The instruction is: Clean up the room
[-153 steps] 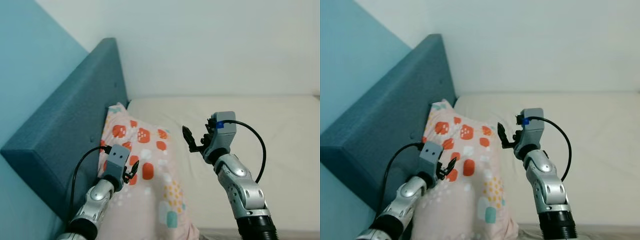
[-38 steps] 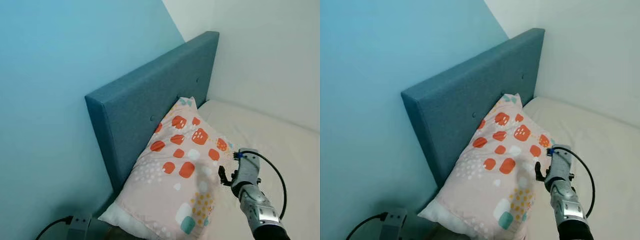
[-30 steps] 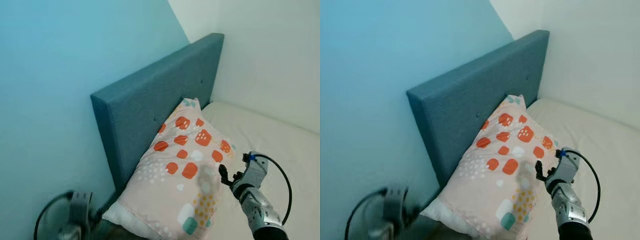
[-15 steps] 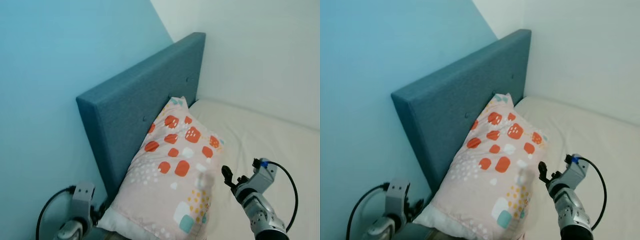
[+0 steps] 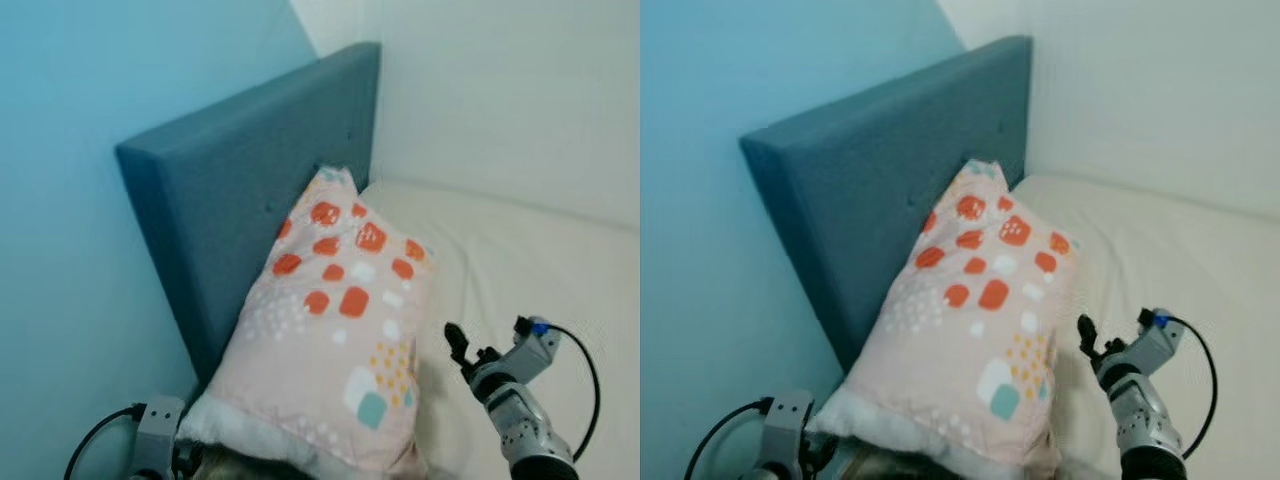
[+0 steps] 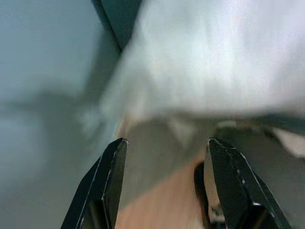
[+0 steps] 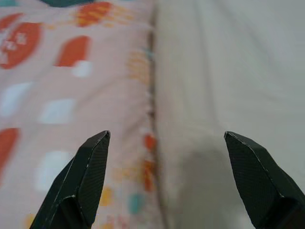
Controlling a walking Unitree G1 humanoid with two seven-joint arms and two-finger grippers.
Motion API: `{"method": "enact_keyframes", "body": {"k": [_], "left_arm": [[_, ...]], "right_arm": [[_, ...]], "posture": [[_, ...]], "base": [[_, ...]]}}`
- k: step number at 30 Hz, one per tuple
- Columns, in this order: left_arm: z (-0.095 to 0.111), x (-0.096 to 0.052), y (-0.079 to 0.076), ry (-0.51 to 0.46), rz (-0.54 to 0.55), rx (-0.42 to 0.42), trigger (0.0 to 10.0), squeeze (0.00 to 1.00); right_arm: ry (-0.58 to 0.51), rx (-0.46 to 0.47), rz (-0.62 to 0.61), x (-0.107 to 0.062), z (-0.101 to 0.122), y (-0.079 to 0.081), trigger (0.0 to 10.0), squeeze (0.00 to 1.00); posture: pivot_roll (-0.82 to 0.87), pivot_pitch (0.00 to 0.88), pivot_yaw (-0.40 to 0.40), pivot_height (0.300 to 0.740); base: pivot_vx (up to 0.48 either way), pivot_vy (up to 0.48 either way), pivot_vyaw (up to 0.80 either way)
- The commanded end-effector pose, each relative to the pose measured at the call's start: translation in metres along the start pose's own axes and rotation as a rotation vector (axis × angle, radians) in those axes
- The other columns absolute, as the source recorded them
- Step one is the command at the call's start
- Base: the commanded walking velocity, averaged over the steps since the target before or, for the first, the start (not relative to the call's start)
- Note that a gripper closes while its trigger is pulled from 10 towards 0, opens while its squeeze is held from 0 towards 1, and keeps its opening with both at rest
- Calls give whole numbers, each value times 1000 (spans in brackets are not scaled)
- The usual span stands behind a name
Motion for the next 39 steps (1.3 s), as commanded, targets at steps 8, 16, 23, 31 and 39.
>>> {"method": "enact_keyframes", "body": {"k": [8,16,23,31,39], "left_arm": [[-15,-8,11,44,10,19,10000,0],[-34,-18,12,109,-9,32,10000,0],[-49,-25,-5,147,-130,26,10000,0],[-55,-26,-3,182,-99,-32,10000,0],[-45,-19,1,162,-58,-58,10000,0]], "right_arm": [[62,150,171,-2,-15,18,10000,0],[94,191,198,-1,-27,22,10000,0],[74,203,220,0,-23,27,10000,0],[32,187,287,5,-12,45,10000,0],[41,119,374,4,-10,66,10000,0]], "posture": [[11,45,16,551],[38,63,16,521],[43,70,15,501],[38,82,13,486],[30,90,7,486]], "base": [[0,0,0],[0,0,0],[0,0,0],[0,-112,0],[0,-116,0]]}}
Point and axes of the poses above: a point about 5 cm out from each wrist's last joint towards the gripper, its own x axis pointing out of the wrist towards the gripper, its own z axis along the axis of the wrist's last joint, y = z × x, the point moved 4 cm from there along x, pointing out of the wrist towards the gripper, and after that the axes turned 8 degrees about x, right-handed, at the moved point
